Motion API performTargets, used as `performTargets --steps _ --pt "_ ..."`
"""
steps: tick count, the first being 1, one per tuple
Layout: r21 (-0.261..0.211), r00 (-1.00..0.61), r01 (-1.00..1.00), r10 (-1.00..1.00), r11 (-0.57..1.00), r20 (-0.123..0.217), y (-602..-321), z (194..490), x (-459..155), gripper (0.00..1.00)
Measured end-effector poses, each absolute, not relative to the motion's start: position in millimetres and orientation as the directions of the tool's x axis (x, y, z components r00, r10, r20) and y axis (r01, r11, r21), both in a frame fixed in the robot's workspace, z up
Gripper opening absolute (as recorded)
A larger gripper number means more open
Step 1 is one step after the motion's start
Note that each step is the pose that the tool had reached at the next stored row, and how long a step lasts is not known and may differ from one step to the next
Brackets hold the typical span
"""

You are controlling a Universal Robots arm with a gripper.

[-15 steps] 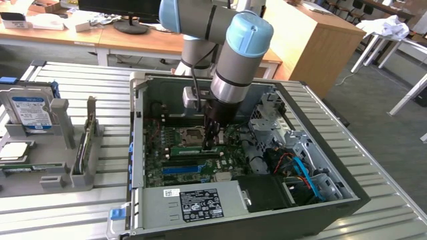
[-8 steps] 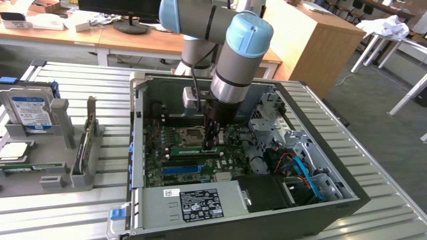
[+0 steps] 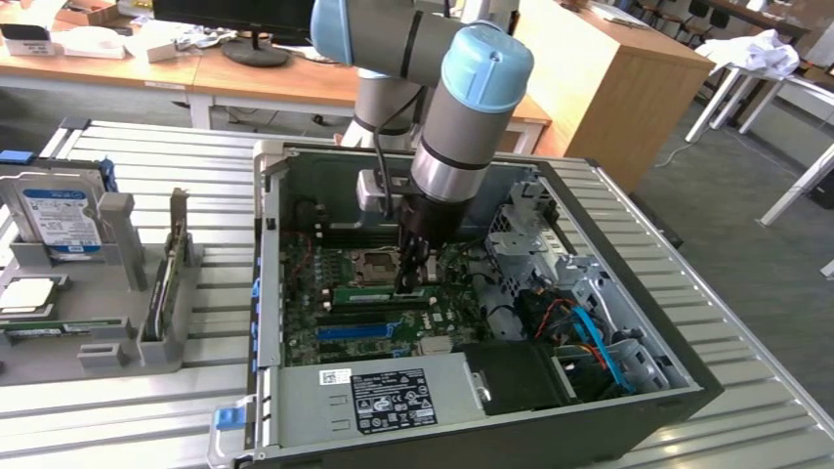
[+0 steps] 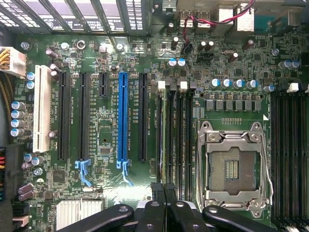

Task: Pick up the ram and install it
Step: 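Insert the ram into the slot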

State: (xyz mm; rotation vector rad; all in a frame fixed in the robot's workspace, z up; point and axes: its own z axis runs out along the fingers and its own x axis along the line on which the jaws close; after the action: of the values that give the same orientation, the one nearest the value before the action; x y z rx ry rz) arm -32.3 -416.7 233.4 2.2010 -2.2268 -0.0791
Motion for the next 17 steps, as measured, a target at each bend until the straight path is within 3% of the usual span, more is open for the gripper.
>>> performTargets --steps 17 --pt "0.043 -0.012 -0.999 -1.000 0.011 -0.029 -416.7 232.2 -32.3 0.12"
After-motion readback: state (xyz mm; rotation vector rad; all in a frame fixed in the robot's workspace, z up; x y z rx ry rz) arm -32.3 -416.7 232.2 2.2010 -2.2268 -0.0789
